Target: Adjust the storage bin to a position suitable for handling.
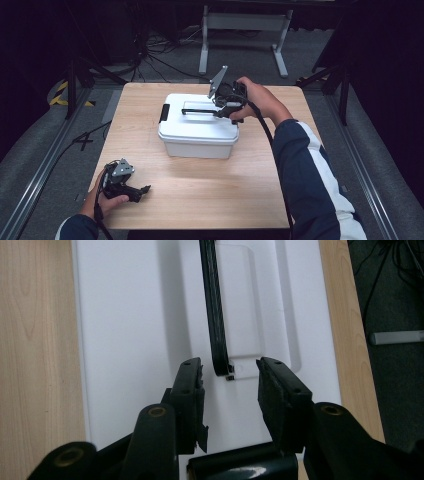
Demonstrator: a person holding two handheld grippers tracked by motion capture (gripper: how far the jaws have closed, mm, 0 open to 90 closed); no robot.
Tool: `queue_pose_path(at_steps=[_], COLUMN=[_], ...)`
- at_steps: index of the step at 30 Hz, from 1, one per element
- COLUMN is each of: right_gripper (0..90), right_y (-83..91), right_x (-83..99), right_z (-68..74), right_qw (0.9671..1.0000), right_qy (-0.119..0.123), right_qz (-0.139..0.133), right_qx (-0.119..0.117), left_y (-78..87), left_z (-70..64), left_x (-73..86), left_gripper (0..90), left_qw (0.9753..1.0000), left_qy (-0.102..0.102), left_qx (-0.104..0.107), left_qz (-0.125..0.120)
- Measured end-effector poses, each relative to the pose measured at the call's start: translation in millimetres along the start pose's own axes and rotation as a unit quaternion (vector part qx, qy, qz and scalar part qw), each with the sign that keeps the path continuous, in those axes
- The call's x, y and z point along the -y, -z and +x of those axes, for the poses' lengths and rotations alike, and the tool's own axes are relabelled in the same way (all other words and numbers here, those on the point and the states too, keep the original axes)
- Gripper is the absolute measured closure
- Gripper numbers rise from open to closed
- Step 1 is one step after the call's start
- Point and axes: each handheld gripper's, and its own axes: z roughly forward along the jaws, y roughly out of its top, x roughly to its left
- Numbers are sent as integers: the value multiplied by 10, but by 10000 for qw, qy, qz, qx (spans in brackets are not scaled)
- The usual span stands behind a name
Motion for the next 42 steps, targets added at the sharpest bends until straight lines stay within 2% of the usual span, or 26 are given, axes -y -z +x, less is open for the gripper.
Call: queue_pose_path(at_steps=[5,8,9,11,17,20,26,31,38,42], right_gripper=[678,749,774,798,831,842,845,846,848,848], right_y=[-81,-138,-156,-178,-230,-228,-197,-108,58,119], right_x=[-53,-89,-98,-116,-164,-165,-164,-196,-221,-201], right_z=[-21,-15,-13,-12,-2,-12,-11,3,5,4], right_qw=[9999,9997,9997,9997,9995,9994,9993,9991,9990,9988], right_qy=[63,127,130,196,226,290,329,386,416,436], right_qz=[130,198,191,142,231,213,175,148,-112,-129], right_qx=[9,-20,44,-72,-12,1,-64,21,133,205], left_y=[6,6,9,9,5,6,2,2,2,2], left_z=[-7,-7,-7,-6,-5,4,6,8,6,8], left_x=[7,7,6,6,7,5,6,5,5,5], left_gripper=[5,5,5,5,3,2,2,2,2,2], left_qw=[10000,10000,10000,10000,10000,10000,10000,10000,10000,10000], left_qy=[52,51,48,46,50,-15,-6,-20,-10,-21], left_qx=[29,30,24,32,65,37,50,54,58,55], left_qz=[20,19,36,36,23,10,-9,-3,-7,-4])
